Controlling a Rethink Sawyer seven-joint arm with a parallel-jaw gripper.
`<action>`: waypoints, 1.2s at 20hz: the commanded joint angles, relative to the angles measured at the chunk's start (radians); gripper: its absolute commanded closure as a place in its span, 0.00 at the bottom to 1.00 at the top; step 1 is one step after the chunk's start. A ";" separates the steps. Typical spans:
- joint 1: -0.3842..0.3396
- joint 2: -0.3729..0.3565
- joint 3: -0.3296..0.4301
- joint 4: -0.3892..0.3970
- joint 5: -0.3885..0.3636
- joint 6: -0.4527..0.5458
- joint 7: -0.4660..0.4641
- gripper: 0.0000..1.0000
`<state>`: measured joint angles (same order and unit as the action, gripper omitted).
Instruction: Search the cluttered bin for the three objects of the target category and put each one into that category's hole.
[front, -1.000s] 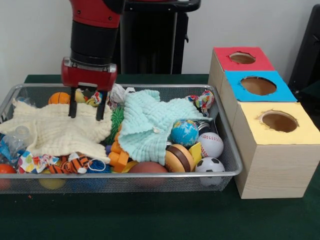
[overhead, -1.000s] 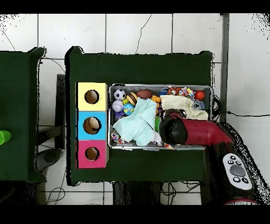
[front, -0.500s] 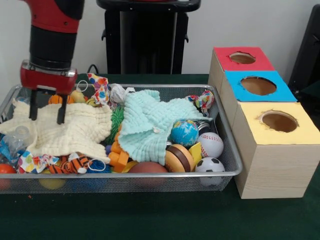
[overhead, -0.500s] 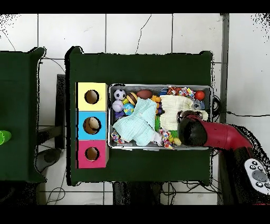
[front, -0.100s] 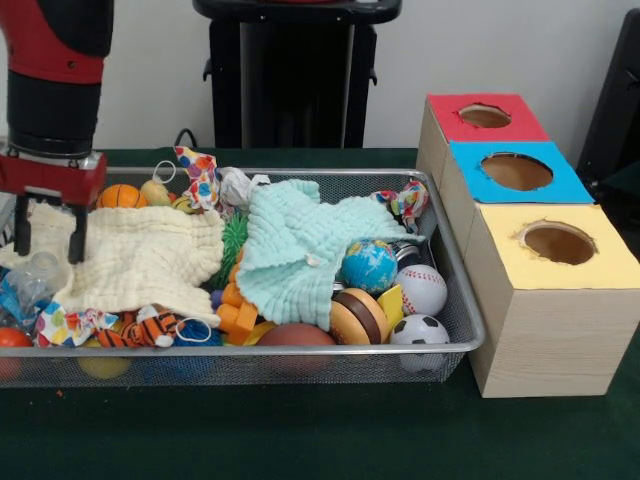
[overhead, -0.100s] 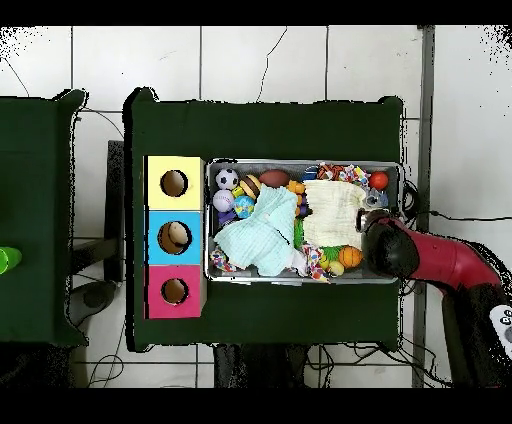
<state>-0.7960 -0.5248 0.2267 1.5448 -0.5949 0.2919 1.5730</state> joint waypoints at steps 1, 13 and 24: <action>-0.020 0.062 0.177 -0.025 -0.039 0.145 -0.217 0.00; -0.018 -0.018 0.185 0.024 -0.038 0.211 -0.180 0.00; -0.030 -0.054 0.183 0.038 -0.050 0.243 -0.190 0.00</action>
<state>-0.8223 -0.5629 0.3463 1.5488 -0.6028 0.3721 1.5730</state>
